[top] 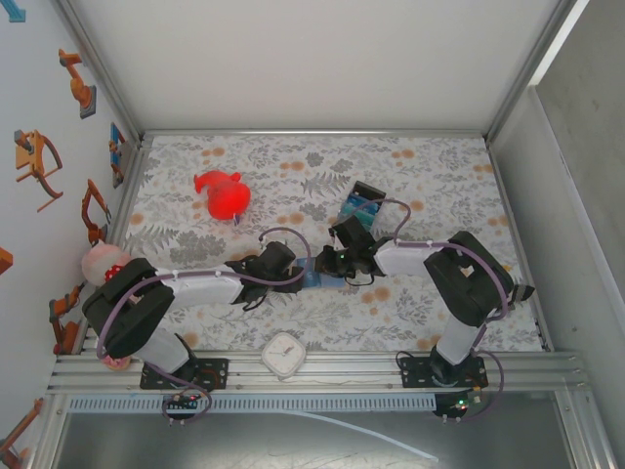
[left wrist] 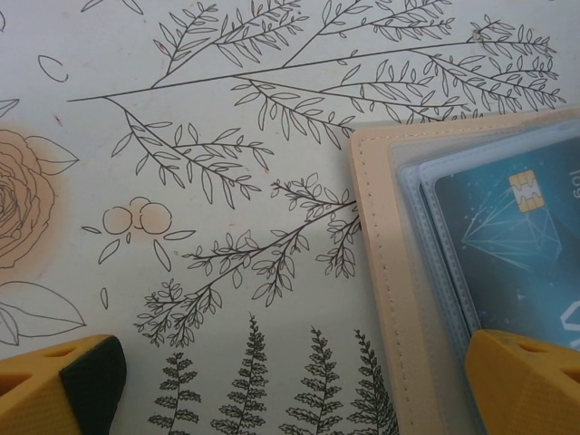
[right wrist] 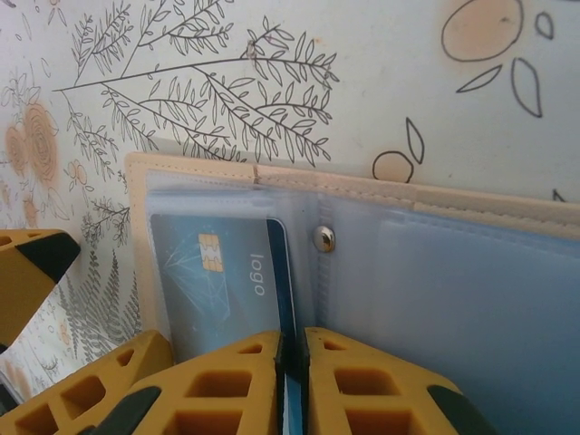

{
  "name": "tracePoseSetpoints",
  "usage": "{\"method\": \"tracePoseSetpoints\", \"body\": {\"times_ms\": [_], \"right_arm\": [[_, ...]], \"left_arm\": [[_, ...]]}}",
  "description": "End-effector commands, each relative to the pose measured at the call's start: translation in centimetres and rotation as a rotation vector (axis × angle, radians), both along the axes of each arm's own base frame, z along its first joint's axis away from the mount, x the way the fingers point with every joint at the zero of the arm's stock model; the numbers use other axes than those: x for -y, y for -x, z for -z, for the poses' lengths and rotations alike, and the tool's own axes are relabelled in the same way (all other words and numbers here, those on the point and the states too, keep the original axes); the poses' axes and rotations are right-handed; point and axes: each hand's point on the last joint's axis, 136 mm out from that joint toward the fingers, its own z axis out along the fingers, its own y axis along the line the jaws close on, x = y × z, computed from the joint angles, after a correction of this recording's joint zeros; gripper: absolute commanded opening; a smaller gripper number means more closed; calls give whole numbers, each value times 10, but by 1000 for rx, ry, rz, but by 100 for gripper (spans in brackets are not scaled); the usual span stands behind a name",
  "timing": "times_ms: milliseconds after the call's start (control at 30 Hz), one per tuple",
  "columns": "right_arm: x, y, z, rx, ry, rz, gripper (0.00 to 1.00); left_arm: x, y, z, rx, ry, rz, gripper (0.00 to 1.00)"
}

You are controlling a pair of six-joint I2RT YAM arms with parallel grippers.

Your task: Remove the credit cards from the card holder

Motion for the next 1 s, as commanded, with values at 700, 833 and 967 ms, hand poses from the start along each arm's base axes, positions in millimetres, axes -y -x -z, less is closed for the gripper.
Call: {"method": "tracePoseSetpoints", "body": {"times_ms": [700, 833, 967], "right_arm": [[-2, 4, -22, 14, -166, -3, 19], [1, 4, -19, 10, -168, 7, 19], [0, 3, -19, 7, -189, 10, 14]], "left_arm": [[-18, 5, 11, -71, -114, -72, 97], [-19, 5, 11, -74, -117, -79, 97], [-19, 5, 10, -76, -116, -88, 97]]}}
